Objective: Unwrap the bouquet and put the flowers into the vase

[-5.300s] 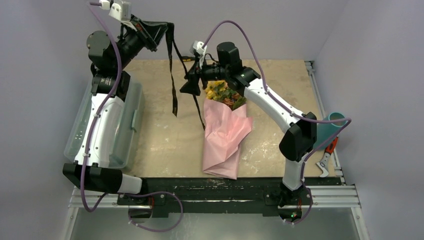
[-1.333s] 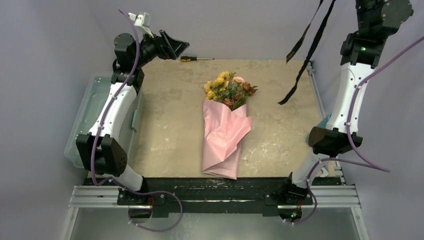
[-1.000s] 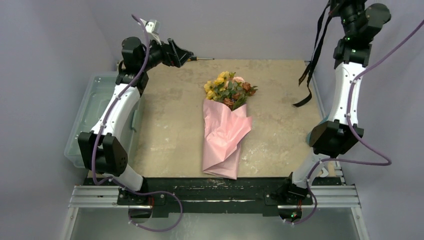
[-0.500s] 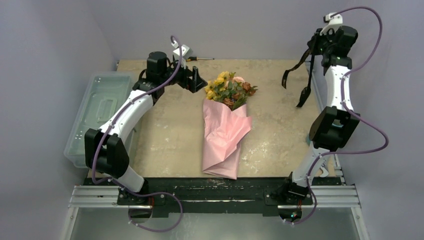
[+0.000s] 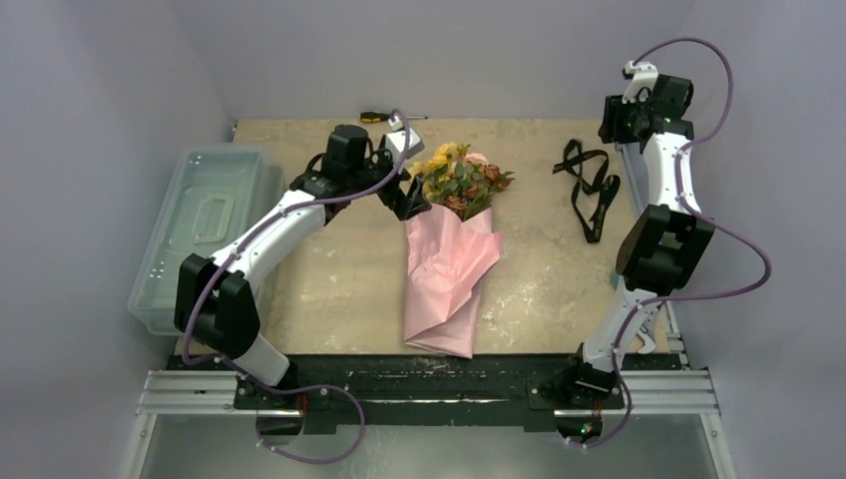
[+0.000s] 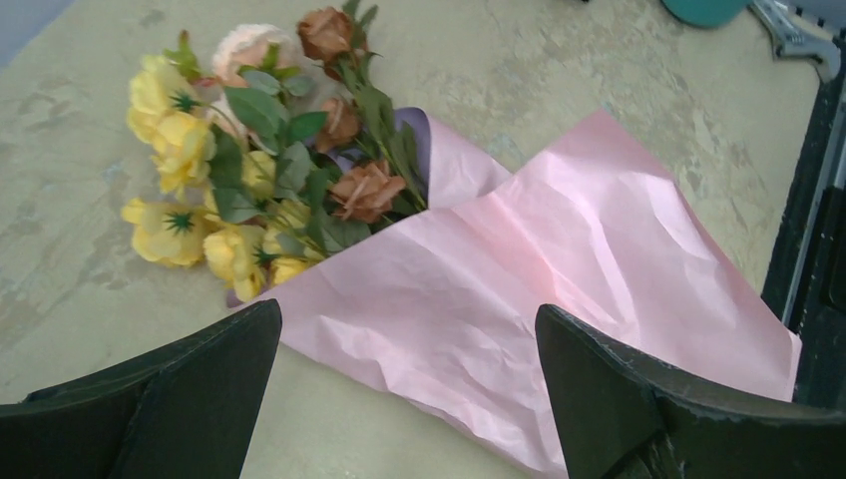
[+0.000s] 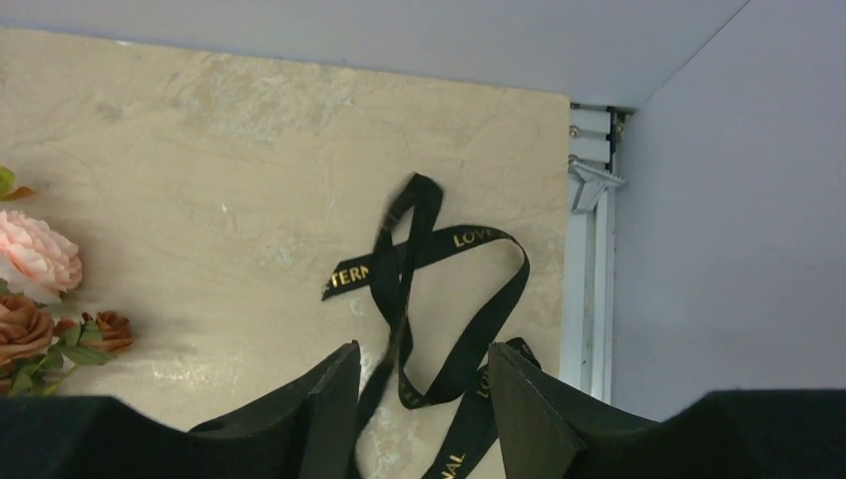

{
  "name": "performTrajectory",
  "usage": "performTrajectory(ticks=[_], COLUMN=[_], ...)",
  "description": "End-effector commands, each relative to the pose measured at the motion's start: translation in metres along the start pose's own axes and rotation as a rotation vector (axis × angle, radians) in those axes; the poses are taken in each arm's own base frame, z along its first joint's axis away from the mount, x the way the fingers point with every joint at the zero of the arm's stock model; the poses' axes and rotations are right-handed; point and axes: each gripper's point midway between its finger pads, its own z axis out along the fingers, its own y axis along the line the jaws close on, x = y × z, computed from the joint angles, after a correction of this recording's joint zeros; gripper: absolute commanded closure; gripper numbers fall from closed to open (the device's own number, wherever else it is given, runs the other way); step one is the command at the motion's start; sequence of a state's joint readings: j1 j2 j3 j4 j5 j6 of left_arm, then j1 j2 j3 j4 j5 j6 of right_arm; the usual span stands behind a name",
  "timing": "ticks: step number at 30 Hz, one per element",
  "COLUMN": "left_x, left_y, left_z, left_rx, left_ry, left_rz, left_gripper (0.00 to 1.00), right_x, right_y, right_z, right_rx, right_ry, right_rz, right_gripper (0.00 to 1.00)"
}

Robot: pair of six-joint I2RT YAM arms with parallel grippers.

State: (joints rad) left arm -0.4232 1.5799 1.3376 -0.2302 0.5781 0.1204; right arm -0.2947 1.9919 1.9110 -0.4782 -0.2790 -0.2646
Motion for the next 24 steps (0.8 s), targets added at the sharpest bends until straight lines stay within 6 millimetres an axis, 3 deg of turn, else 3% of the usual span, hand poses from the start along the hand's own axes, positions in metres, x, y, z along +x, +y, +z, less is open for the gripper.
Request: performTrajectory(ticks=[1,5,8,10,17,20,24], left_x=[0.011,0.027,0.03,0.028,0.03,0.033,0.042], left_y=[-0.029,-0.052,-0.077,-0.094,-0.143,-0.158,-0.172], left_z=[0.004,0.014,0.027,0.036,0.075,0.098,0.121], left_rx=[0.052,0.103,0.143,0.161,0.171,0.132,0.085], left_ry=[0.041,0.075,0.094,0.101,0.145,0.171,0.214], left_rz=[0.134,0.166,0.237,0.291,0.387,0.411,0.429], left_gripper=[0.0,0.0,0.0,0.0,0.0,0.0,0.0], right_x=[-0.019,-0.04,-0.051,-0.048,0.006,0.032,0.061], right_y=[-0.003,0.016,0.047,0.074,0.165,0.185,0.195], right_z=[-0.015,-0.035,-0.052,-0.061,-0.082,-0.082,-0.078], right_rx=[0.014,-0.058,-0.155,-0.24,-0.472,-0.527,-0.566], right_ry=[-0.008,-0.061,-0.09,-0.079,0.048,0.099,0.17], right_rz=[-0.007,0.001,0.014,0.035,0.056,0.096,0.146], right_gripper=[0.42,0.3,0.28,0.28,0.28,0.29,0.31])
